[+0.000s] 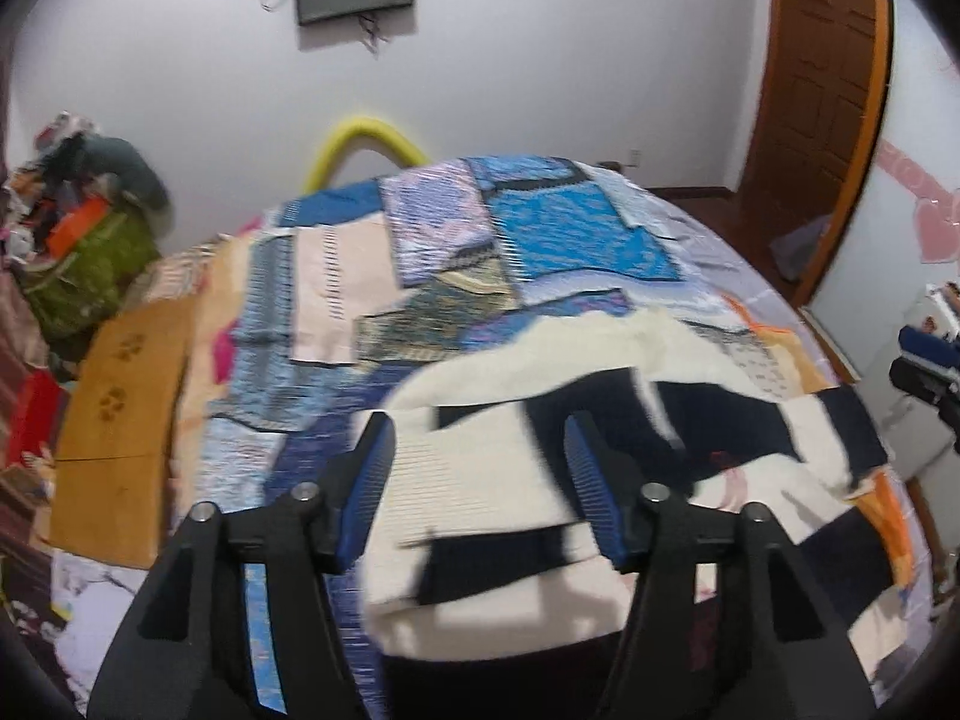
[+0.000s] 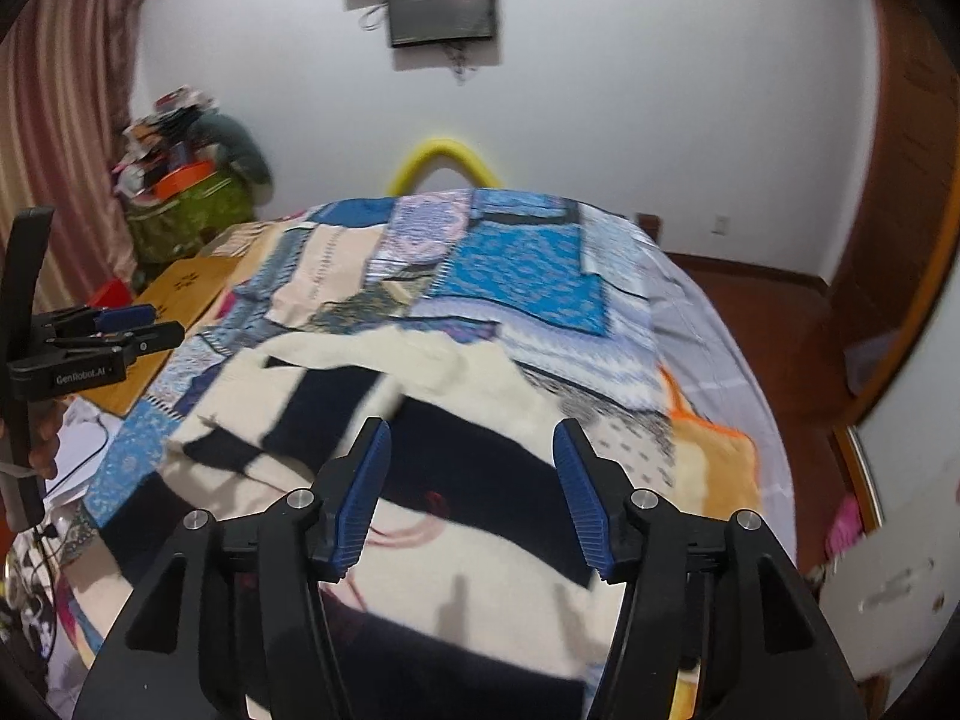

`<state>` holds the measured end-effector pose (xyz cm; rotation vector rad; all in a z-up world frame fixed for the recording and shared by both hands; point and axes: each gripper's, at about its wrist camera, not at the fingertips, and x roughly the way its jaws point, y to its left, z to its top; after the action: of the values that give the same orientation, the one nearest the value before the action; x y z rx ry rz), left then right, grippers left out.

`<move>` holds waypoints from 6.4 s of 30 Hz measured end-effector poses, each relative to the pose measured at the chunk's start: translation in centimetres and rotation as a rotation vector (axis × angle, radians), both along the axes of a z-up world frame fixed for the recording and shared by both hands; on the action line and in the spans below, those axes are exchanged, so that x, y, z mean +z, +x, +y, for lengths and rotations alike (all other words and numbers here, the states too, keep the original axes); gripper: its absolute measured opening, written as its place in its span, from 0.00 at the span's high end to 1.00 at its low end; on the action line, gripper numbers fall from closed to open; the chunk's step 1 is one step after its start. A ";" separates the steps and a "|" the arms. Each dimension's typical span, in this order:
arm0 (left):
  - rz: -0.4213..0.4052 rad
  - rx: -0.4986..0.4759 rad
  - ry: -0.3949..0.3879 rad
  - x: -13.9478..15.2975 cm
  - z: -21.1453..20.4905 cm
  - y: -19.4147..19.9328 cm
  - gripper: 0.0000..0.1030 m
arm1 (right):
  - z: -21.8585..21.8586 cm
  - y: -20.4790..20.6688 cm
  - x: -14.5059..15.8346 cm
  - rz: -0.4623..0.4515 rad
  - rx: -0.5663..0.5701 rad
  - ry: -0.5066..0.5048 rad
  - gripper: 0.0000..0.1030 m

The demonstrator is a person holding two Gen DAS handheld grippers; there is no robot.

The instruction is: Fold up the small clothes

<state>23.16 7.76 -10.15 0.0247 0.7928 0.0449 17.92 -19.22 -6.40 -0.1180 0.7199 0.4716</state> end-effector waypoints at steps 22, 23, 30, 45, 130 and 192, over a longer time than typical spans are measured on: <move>0.124 0.192 -0.043 -6.6 11.7 -3.6 0.25 | 20.3 1.9 -6.9 0.166 0.379 -0.238 0.38; 0.134 0.196 -0.045 -7.1 12.1 -3.6 0.25 | 21.2 2.0 -7.6 0.178 0.395 -0.255 0.38; 0.193 0.191 -0.048 -9.7 13.4 -3.6 0.25 | 24.9 2.1 -11.0 0.236 0.468 -0.331 0.38; 0.225 0.164 -0.046 -10.8 12.7 -2.7 0.25 | 25.0 3.2 -12.5 0.240 0.457 -0.328 0.92; 0.333 -0.012 0.042 -9.9 -7.4 6.6 0.15 | -25.4 0.0 -10.7 0.304 -0.575 0.091 0.55; 0.220 0.030 -0.034 -6.9 -1.4 -0.3 0.14 | -1.7 4.5 -10.0 0.406 -0.036 0.091 0.67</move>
<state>22.83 6.38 -17.02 -0.0149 1.0142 0.0572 22.42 -20.96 -16.35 0.0792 1.0941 0.4990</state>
